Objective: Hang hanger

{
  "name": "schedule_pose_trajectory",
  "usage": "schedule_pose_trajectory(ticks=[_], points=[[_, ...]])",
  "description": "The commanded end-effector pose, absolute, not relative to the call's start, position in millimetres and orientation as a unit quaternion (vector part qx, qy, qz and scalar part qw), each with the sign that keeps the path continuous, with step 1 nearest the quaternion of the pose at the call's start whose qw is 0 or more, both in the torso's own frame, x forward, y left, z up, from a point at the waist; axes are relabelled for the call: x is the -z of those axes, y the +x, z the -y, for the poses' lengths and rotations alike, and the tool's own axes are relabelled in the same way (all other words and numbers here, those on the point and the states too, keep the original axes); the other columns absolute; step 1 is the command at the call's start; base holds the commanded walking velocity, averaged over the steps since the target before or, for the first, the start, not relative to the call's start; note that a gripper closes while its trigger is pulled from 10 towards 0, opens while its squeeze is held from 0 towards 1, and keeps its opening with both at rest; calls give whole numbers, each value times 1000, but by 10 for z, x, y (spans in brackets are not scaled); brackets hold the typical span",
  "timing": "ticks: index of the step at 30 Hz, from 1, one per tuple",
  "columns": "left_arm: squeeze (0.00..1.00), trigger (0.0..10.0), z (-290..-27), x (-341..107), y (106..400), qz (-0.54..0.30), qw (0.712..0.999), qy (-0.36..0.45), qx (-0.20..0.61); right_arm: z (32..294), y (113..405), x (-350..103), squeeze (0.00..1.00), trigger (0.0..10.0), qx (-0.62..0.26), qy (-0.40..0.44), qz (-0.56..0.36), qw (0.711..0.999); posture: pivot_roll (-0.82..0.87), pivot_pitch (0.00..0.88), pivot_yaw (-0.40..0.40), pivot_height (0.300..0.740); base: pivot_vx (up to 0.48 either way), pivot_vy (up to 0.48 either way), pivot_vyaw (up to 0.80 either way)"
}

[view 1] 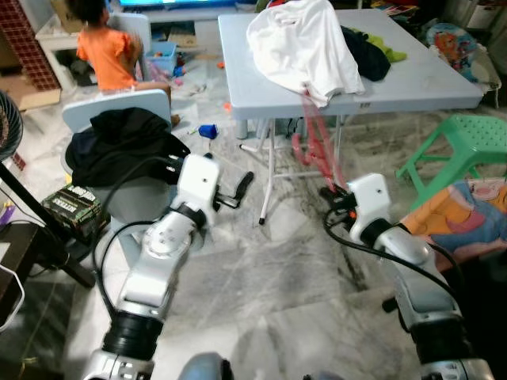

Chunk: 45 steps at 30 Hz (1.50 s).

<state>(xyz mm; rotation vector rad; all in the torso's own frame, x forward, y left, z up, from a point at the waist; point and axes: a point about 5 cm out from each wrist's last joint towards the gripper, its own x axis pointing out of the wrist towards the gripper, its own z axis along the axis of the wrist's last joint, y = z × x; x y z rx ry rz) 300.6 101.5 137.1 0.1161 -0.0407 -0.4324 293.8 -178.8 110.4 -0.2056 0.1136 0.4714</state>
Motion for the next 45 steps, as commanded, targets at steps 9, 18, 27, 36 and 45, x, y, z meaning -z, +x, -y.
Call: schedule_pose_trajectory(ticks=[9,18,27,36,45], points=[[0,10000,-978,-1305,2975,31,955,131,265,2011,2870,-1084,0,10000,-250,-163,-88,950,-17,0,24,740,0,450,0],[0,10000,-982,-1164,2765,54,847,275,452,2250,2782,-1098,0,10000,-342,-246,-138,896,-18,0,24,740,0,0,0],[0,10000,-1129,-1010,2715,33,792,340,506,2454,2676,-1168,0,10000,-414,-253,-191,853,-23,0,27,740,0,0,0],[0,10000,-1067,-1060,2819,34,872,231,429,2478,2853,-1062,0,10000,-219,-107,-139,960,-26,0,25,740,0,0,0],[0,10000,-1062,-1141,2879,40,923,110,366,2170,2655,-921,0,10000,-170,-49,-109,978,-31,0,32,740,0,407,0]])
